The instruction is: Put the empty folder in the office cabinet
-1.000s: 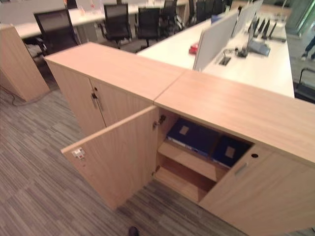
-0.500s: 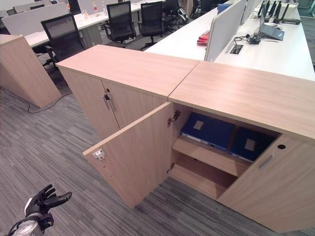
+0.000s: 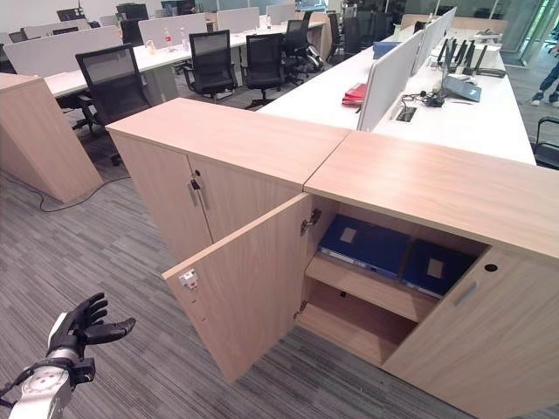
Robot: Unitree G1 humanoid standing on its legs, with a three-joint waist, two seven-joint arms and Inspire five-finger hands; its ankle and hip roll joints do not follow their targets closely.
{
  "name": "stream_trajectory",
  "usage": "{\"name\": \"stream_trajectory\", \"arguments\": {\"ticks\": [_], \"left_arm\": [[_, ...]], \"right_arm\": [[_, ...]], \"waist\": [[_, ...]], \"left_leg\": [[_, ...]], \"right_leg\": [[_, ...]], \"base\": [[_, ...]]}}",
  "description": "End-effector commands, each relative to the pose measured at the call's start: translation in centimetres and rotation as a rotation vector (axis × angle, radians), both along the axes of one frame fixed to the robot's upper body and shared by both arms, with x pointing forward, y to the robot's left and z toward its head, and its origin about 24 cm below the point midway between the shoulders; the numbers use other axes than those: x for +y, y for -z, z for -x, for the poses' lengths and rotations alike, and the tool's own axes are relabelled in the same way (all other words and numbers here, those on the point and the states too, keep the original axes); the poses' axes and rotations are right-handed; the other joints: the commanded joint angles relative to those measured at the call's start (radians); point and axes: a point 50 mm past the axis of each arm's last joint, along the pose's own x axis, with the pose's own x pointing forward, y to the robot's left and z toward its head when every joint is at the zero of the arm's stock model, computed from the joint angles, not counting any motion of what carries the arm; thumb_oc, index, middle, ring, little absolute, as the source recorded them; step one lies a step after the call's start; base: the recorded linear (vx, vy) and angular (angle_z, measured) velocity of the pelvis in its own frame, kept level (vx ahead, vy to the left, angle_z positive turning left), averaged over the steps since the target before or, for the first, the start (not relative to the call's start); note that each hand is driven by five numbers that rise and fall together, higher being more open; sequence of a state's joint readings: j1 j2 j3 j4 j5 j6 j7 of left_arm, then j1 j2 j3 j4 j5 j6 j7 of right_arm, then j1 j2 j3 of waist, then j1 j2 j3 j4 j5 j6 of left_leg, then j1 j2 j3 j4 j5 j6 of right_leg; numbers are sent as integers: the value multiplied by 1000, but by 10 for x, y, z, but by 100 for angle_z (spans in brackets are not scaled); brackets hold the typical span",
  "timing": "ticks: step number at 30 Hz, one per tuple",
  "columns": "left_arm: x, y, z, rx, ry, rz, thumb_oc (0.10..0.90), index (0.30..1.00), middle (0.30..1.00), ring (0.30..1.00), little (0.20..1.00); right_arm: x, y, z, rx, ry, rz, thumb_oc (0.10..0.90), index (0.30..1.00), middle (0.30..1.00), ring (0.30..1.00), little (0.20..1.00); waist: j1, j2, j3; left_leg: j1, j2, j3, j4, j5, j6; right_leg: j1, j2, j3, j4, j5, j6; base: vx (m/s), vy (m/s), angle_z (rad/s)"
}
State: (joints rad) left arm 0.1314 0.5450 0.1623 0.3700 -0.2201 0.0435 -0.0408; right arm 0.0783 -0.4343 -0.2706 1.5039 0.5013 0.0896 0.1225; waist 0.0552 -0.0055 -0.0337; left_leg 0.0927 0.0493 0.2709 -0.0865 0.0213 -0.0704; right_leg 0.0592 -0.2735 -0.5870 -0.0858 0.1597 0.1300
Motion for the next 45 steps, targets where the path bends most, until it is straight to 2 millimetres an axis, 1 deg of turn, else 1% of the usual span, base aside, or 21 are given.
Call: {"name": "stream_trajectory", "arguments": {"ticks": [1, 2, 6, 12, 17, 25, 28, 29, 31, 32, 33, 34, 36, 37, 38, 39, 40, 41, 42, 43, 45], "left_arm": [[-2, -61, -34, -252, 171, -126, 800, 900, 900, 900, 900], [-2, -61, -34, -252, 171, -126, 800, 900, 900, 900, 900], [-30, -71, -44, -281, 364, -89, 800, 900, 900, 900, 900], [-52, -77, -51, -291, 504, -76, 800, 900, 900, 900, 900], [-66, -81, -59, -312, 567, -75, 800, 900, 900, 900, 900], [-94, -86, -86, -371, 611, -50, 800, 900, 900, 900, 900], [-109, -92, -98, -411, 635, -39, 800, 900, 900, 900, 900], [-117, -100, -105, -450, 643, -30, 800, 900, 900, 900, 900], [-121, -104, -109, -469, 654, -29, 800, 900, 900, 900, 900], [-134, -117, -113, -528, 698, -29, 800, 900, 900, 900, 900], [-135, -117, -113, -529, 699, -29, 800, 900, 900, 900, 900], [-151, -130, -112, -601, 759, 7, 800, 900, 900, 900, 900], [-175, -140, -104, -662, 861, 113, 800, 900, 900, 900, 900], [-175, -140, -104, -660, 863, 117, 800, 900, 900, 900, 900], [-196, -138, -92, -663, 950, 325, 800, 900, 900, 900, 900], [-196, -138, -92, -661, 952, 333, 800, 900, 900, 900, 900], [-208, -133, -85, -635, 999, 456, 800, 900, 900, 900, 900], [-232, -121, -68, -538, 1105, 718, 800, 900, 900, 900, 900], [-243, -114, -60, -484, 1144, 823, 800, 900, 900, 900, 900], [-243, -114, -60, -482, 1145, 828, 800, 900, 900, 900, 900], [-262, -101, -48, -381, 1163, 1014, 800, 900, 900, 900, 900]], "right_arm": [[-19, -11, -1, 23, 0, 58, 800, 900, 900, 900, 900], [-19, -11, -1, 23, 0, 58, 800, 900, 900, 900, 900], [-21, -12, -4, 5, 14, 57, 800, 900, 900, 900, 900], [-18, -10, -9, -5, 6, 44, 800, 900, 900, 900, 900], [-13, -8, -11, -13, 2, 27, 800, 900, 900, 900, 900], [-9, -6, -8, 13, -27, 14, 800, 900, 900, 900, 900], [-10, -6, -8, 17, -33, 21, 800, 900, 900, 900, 900], [-10, -6, -8, 22, -39, 26, 800, 900, 900, 900, 900], [-11, -7, -6, 27, -38, 29, 800, 900, 900, 900, 900], [-14, -8, -2, 35, -31, 34, 800, 900, 900, 900, 900], [-14, -9, -2, 35, -29, 34, 800, 900, 900, 900, 900], [-16, -10, -1, 35, -16, 39, 800, 900, 900, 900, 900], [-17, -11, -2, 28, 2, 47, 800, 900, 900, 900, 900], [-18, -11, -1, 29, 4, 47, 800, 900, 900, 900, 900], [-17, -11, -4, 17, 27, 51, 800, 900, 900, 900, 900], [-17, -11, -4, 19, 29, 52, 800, 900, 900, 900, 900], [-17, -11, -6, 9, 41, 51, 800, 900, 900, 900, 900], [-16, -11, -13, -10, 61, 45, 800, 900, 900, 900, 900], [-16, -11, -17, -16, 65, 43, 800, 900, 900, 900, 900], [-17, -11, -17, -15, 67, 43, 800, 900, 900, 900, 900], [-16, -11, -26, -28, 70, 40, 800, 900, 900, 900, 900]], "waist": [[14, 35, -42], [14, 35, -42], [11, 28, -45], [9, 22, -49], [2, 18, -51], [-28, 15, -60], [-38, 16, -61], [-49, 15, -63], [-53, 15, -63], [-61, 13, -61], [-60, 14, -61], [-63, 11, -59], [-65, 10, -55], [-63, 10, -55], [-63, 9, -50], [-62, 10, -51], [-63, 9, -48], [-61, 12, -44], [-62, 10, -41], [-60, 11, -42], [-59, 8, -35]], "left_leg": [[-26, 10, -27, 1, -63, 11], [-26, 10, -27, 1, -63, 11], [-21, 11, -27, 1, -65, 11], [-13, 18, -23, 1, -66, 8], [-7, 22, -18, 1, -67, 5], [-2, 28, -5, 1, -66, 3], [0, 29, 0, 0, -66, 4], [2, 28, 5, 0, -67, 4], [3, 28, 7, -1, -68, 5], [4, 29, 9, -1, -68, 5], [4, 29, 9, -1, -68, 5], [4, 29, 8, -1, -68, 6], [5, 30, 8, 0, -68, 6], [6, 30, 8, 0, -68, 6], [5, 31, 7, 0, -67, 8], [5, 31, 7, 0, -68, 8], [4, 30, 7, 0, -68, 8], [3, 32, 10, 0, -67, 9], [3, 32, 11, -1, -67, 9], [3, 33, 11, -1, -67, 9], [4, 34, 11, -1, -67, 9]], "right_leg": [[-7, -33, -39, 25, -49, 80], [-7, -33, -39, 25, -49, 80], [-3, -28, -41, 21, -46, 84], [4, -23, -44, 17, -45, 82], [7, -18, -41, 14, -46, 82], [7, -10, -29, 8, -47, 80], [6, -9, -27, 7, -45, 81], [4, -8, -23, 6, -43, 82], [3, -8, -20, 6, -43, 82], [2, -7, -17, 5, -42, 83], [2, -7, -17, 5, -41, 83], [3, -6, -17, 5, -41, 83], [4, -6, -18, 6, -41, 82], [4, -5, -18, 5, -41, 82], [5, -4, -19, 6, -41, 81], [5, -4, -19, 6, -41, 81], [5, -3, -19, 6, -40, 81], [4, -2, -18, 6, -39, 82], [3, -1, -17, 6, -40, 82], [3, -1, -16, 6, -40, 82], [1, 3, -13, 8, -43, 81]], "base": [[0, 0, 0], [0, 0, 0], [-3, -17, -1], [-4, -28, 0], [-5, -25, 1], [0, 0, 0], [5, -4, -3], [-2, -1, -6], [-2, -2, -11], [-3, -2, -11], [-7, -5, -8], [0, 0, 0], [-2, -3, 5], [5, -3, 4], [0, 0, 0], [0, 0, 0], [-4, 1, 6], [-8, -3, 8], [-5, -2, 6], [0, 0, 0], [-7, -27, 6]]}}
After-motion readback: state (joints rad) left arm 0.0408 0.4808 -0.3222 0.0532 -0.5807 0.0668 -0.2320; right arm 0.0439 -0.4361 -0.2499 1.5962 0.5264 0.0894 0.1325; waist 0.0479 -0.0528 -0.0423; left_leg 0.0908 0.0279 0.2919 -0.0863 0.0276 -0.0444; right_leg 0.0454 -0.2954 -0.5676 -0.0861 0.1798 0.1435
